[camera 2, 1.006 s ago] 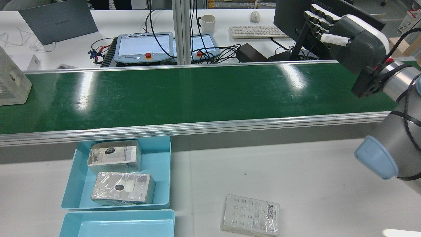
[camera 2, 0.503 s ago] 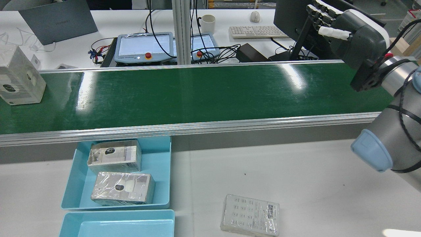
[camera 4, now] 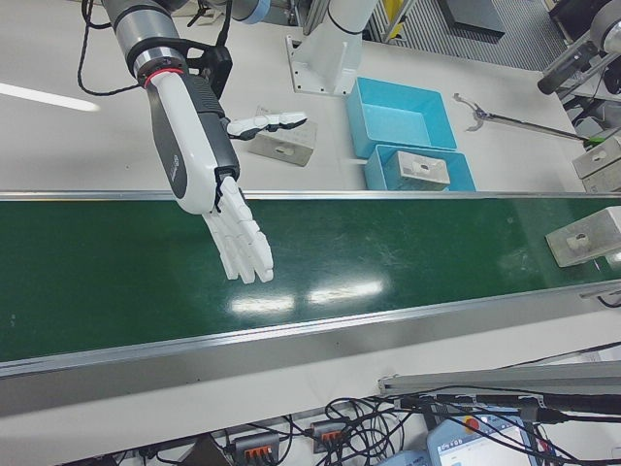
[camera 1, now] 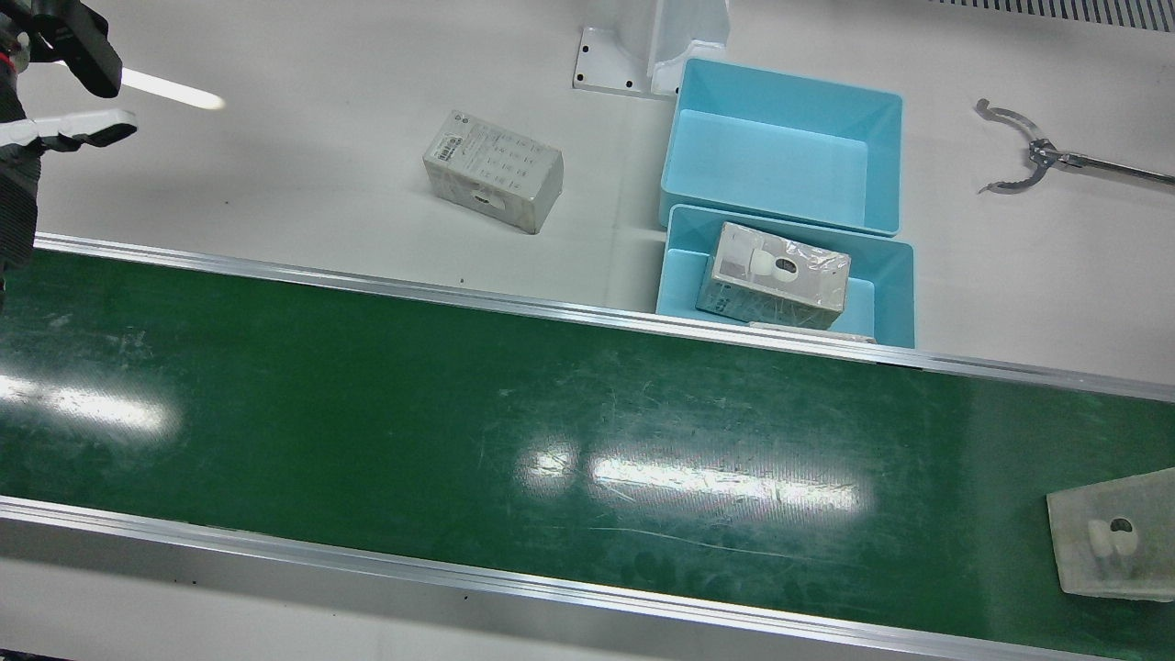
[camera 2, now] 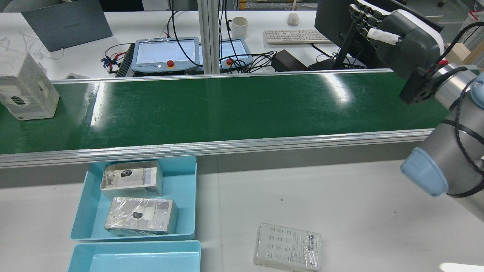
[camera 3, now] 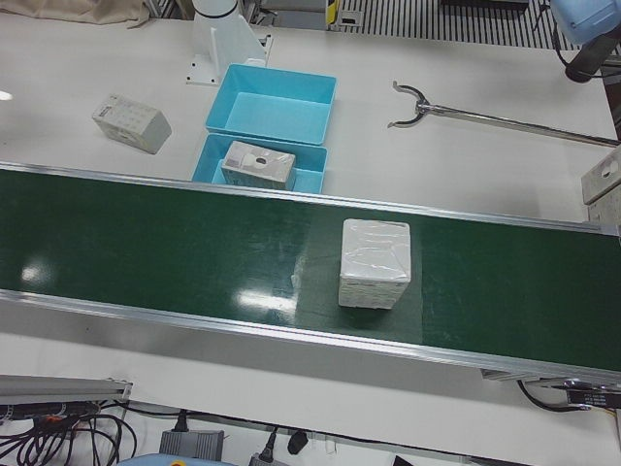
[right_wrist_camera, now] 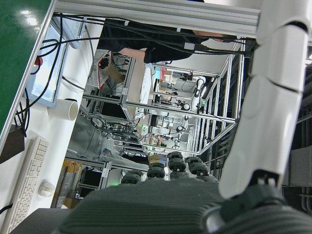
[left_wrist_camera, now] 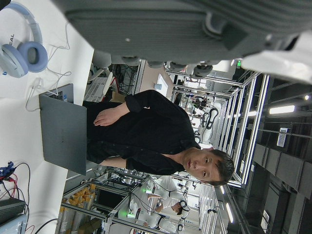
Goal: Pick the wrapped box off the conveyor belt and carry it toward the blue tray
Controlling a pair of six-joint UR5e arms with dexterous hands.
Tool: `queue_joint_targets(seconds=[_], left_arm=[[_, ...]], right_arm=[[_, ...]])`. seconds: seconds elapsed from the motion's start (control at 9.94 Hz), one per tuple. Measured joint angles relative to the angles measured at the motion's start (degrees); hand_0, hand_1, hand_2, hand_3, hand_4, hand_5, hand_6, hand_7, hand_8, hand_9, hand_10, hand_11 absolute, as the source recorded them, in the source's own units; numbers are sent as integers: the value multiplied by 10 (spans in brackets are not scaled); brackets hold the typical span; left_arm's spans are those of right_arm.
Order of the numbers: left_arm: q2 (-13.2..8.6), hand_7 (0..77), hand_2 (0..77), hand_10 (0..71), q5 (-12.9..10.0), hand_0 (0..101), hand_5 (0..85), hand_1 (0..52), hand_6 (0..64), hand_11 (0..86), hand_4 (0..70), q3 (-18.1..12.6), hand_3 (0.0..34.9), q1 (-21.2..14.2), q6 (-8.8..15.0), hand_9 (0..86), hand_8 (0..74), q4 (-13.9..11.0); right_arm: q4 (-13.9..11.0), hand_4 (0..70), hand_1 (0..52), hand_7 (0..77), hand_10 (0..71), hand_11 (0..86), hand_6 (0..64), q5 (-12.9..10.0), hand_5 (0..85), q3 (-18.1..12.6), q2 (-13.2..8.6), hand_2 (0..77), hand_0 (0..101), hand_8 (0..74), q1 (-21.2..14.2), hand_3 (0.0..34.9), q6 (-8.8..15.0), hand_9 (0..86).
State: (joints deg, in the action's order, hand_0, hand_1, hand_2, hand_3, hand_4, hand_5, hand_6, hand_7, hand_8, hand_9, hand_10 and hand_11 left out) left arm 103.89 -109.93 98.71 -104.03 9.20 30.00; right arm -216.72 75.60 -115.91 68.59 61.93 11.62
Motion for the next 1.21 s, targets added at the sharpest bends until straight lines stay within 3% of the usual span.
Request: queue_joint_targets(seconds=[0.1, 0.2, 0.3, 0.5, 0.7, 1.21], left_arm=[[0, 0, 11, 5, 0, 0, 11, 0, 0, 0, 0, 0, 0, 0, 0, 0, 0, 0], [0, 0, 11, 5, 0, 0, 11, 0, 0, 0, 0, 0, 0, 0, 0, 0, 0, 0], [0, 0, 11, 0, 0, 0, 11, 0, 0, 0, 0, 0, 0, 0, 0, 0, 0, 0], [0, 0, 11, 0, 0, 0, 11, 0, 0, 0, 0, 0, 0, 0, 0, 0, 0, 0], [0, 0, 5, 0, 0, 0, 11, 0, 0, 0, 0, 0, 0, 0, 0, 0, 0, 0], [0, 0, 5, 0, 0, 0, 11, 0, 0, 0, 0, 0, 0, 0, 0, 0, 0, 0]], right_arm=[[0, 38, 98, 0, 16, 27, 0, 0, 11, 3, -1, 71, 413, 38, -2, 4, 2, 38], [0, 38, 175, 5, 16, 27, 0, 0, 11, 5, -2, 98, 466, 0, -3, 0, 4, 27], [1, 49, 158, 0, 16, 38, 0, 0, 5, 7, -4, 104, 477, 22, -3, 0, 7, 16], [0, 60, 185, 0, 38, 71, 0, 0, 5, 6, -5, 49, 515, 5, -1, 0, 10, 16], [0, 60, 185, 5, 5, 76, 0, 0, 5, 2, -2, 49, 518, 5, 5, 0, 12, 16], [0, 76, 191, 0, 38, 71, 0, 0, 5, 4, -2, 109, 502, 5, 9, 0, 14, 16]])
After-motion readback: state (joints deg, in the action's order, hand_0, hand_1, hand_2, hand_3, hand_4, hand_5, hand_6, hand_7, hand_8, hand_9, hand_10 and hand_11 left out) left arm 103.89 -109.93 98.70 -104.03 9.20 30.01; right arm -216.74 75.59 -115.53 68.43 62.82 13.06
